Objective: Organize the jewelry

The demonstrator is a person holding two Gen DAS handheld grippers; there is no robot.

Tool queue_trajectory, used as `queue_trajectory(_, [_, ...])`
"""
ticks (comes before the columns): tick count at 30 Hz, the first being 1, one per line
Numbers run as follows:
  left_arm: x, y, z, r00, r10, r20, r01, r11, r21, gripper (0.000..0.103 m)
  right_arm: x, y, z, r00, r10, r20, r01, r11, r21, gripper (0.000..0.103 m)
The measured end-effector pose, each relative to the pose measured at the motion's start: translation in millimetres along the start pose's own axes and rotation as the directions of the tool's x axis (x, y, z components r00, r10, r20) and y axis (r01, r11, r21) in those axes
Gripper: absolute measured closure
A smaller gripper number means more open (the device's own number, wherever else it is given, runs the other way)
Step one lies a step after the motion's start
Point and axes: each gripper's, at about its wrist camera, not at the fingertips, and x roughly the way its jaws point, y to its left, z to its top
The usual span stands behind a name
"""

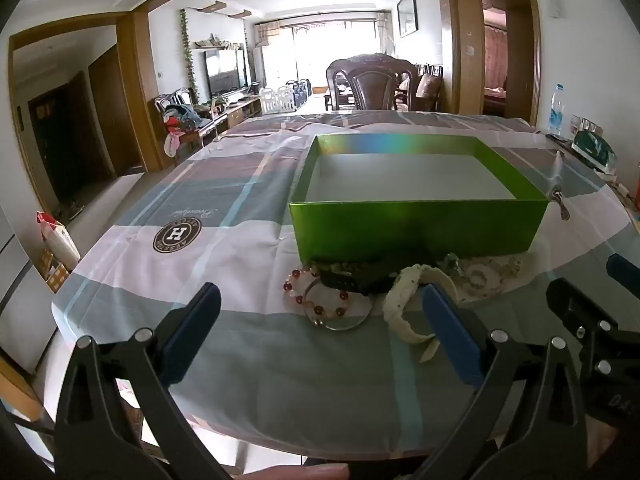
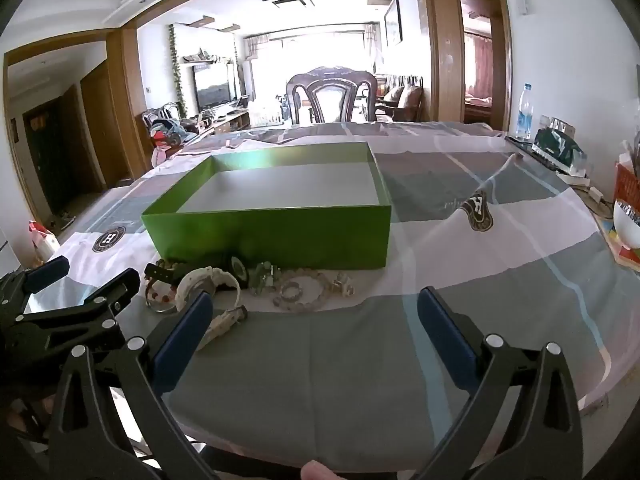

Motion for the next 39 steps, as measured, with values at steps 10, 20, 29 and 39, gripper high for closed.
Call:
queue_trajectory(10, [-0.2, -0.1, 0.0, 1.0, -0.001, -0.001, 0.001, 1.0, 0.002, 0.003, 0.8, 0.0, -0.7, 1.0, 0.001, -0.004, -0.001, 1.0, 0.0, 0.003])
queue_trajectory(20, [0.0, 0.0, 0.0, 1.0, -0.001, -0.002, 0.001, 1.0, 0.0, 0.003, 0.9, 0.9, -1.3, 1.0, 0.0, -0.005, 0.0, 1.0, 0.001, 0.003])
queue_trajectory(29, [0.0, 0.0, 0.0, 1.0, -0.002, -0.003, 0.002, 1.0, -0.001, 0.003, 1.0, 1.2, -1.5, 1.0, 0.001, -0.006, -0.001, 1.0, 0.001, 0.003])
queue_trajectory(39, [-0.2, 0.0, 0.1, 1.0, -0.002, -0.003, 0.002, 1.0, -0.001, 0.003, 1.6, 1.5, -1.8, 1.0, 0.0, -0.006, 0.0, 1.0, 0.001, 0.003])
